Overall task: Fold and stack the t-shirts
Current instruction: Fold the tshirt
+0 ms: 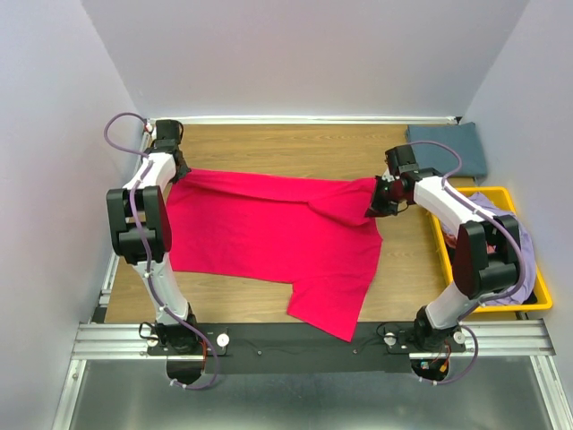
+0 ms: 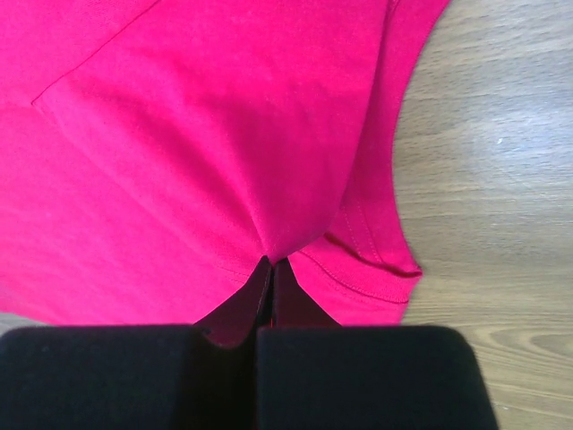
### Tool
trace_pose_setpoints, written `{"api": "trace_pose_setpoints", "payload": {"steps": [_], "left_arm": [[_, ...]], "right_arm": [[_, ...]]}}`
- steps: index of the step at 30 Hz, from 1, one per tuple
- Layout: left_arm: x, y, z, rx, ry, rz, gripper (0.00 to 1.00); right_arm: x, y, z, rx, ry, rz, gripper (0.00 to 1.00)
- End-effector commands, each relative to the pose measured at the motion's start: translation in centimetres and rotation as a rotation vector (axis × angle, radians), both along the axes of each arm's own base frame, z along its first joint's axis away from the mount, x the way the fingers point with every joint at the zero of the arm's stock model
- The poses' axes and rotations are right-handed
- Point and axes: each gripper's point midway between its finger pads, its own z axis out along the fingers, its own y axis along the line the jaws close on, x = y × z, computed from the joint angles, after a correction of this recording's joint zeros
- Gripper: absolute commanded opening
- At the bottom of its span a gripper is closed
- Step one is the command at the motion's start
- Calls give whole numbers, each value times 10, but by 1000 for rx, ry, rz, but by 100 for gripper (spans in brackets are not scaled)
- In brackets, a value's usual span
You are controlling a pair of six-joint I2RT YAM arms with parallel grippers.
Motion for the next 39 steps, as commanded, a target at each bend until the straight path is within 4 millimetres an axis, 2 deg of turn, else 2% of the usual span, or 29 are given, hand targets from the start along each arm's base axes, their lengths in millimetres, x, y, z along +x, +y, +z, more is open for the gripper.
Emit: {"api": "trace_pose_setpoints", "payload": {"steps": [1,6,12,16,21,24,26,27,28,29,30,32,33,34,35,36,37,39], "left_arm": [[14,9,0,26,-30,6,0],[26,11,8,36,-55,-2,0],[40,14,24,55,-99,-12,0],[35,16,13,56,-68,10,0],[25,18,-18,59,13,31,0],[22,18,-28,58,31,38,0],[21,20,-32,60,35,50,1],[20,21,-33,67,39,54,6],[20,21,-31,72,35,59,9],[20,22,-30,72,30,65,19],[20,25,-23,80,13,78,26],[18,27,-14,90,-9,91,50],[20,30,2,96,-50,104,67],[20,32,9,101,-64,111,73],[21,34,17,104,-87,123,79],[22,35,32,112,-121,133,80],[22,35,39,114,-139,140,81],[23,36,51,116,-175,147,81]], "right_arm": [[-4,6,1,40,30,2,1],[5,8,21,55,-9,-10,1],[3,13,36,87,-6,-16,1],[-10,15,27,103,36,-21,1],[-37,15,-5,109,149,2,2],[-46,16,-24,107,193,28,11],[-45,15,-27,101,194,39,18],[-41,15,-26,96,180,51,30],[-38,15,-24,93,169,53,37],[-33,14,-21,88,153,57,47],[-24,12,-13,68,113,61,52],[-10,6,-3,33,58,56,60],[4,-1,8,-10,3,52,64],[7,-6,8,-30,-11,49,65],[20,-8,18,-36,-63,48,66],[28,-15,21,-40,-92,42,66],[42,-16,27,-26,-142,34,66],[54,-12,29,41,-169,34,66]]}}
